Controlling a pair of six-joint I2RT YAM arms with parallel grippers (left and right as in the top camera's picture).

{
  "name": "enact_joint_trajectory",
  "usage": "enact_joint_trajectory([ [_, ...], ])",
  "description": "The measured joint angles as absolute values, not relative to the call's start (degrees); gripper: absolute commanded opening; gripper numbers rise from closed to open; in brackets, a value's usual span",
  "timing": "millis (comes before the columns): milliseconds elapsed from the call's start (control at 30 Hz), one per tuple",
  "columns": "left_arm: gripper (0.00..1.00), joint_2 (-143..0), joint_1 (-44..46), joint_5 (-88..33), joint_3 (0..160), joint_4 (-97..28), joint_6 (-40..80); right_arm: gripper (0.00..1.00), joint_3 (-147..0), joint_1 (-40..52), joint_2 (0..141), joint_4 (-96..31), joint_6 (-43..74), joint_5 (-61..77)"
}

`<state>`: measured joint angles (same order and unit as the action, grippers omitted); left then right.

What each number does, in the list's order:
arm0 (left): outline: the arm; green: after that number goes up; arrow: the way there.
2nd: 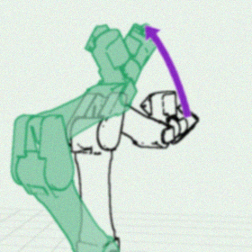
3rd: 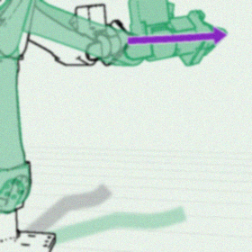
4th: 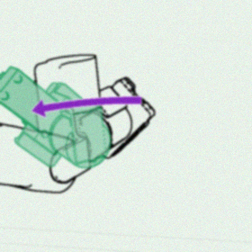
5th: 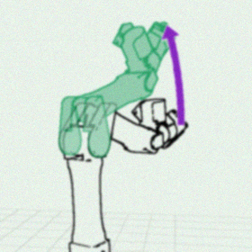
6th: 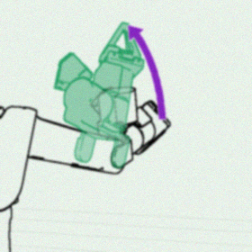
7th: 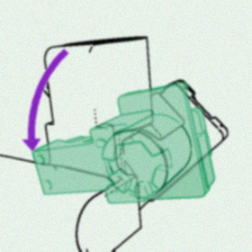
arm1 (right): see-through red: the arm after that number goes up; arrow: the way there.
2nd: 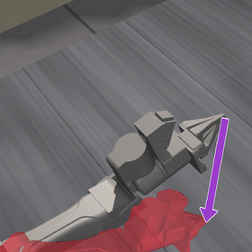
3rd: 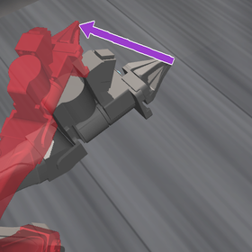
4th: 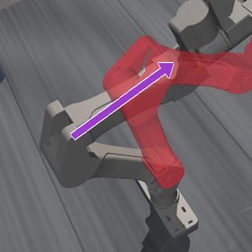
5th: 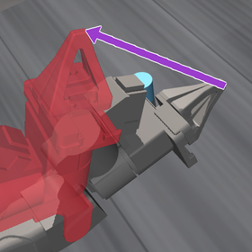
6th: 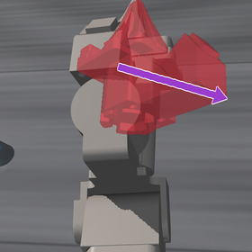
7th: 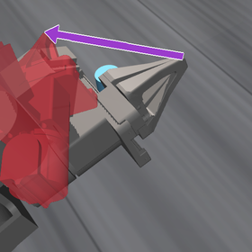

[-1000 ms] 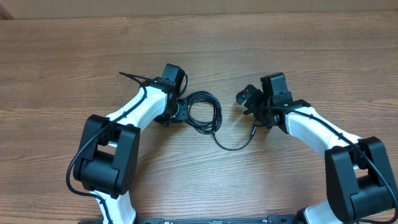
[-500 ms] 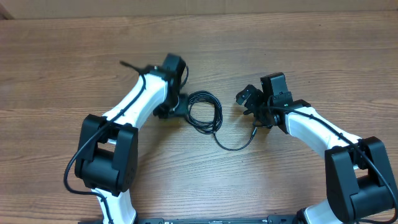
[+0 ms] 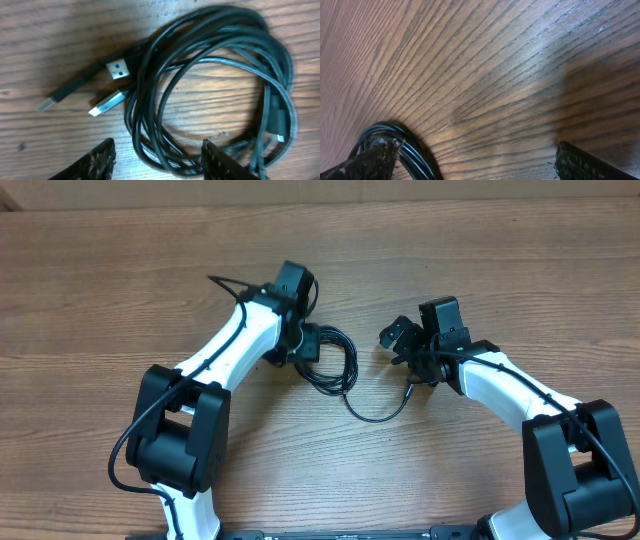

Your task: Untangle cables

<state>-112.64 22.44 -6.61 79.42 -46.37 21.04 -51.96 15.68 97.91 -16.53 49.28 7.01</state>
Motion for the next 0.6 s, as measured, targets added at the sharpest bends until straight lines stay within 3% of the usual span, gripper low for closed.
enact_joint_trajectory([
  [33,0.39,-112.6,22.5,-6.6,78.3,-45.6,21.3,1.00,-51.9,15.7,97.9,-16.5,49.3,7.0],
  [100,0.17,-112.6,22.5,-5.5,75.4,-43.5,21.0,1.00,-52.0,15.7,97.9,-16.5,49.3,7.0],
  [167,0.08,-112.6,22.5,-4.0,73.9,-43.0,21.3,1.00,-51.9,15.7,97.9,-16.5,49.3,7.0],
  [600,0.04,-112.6,22.5,14.2,72.7,-42.9,8.8,1.00,-52.0,15.7,97.9,-16.5,49.3,7.0],
])
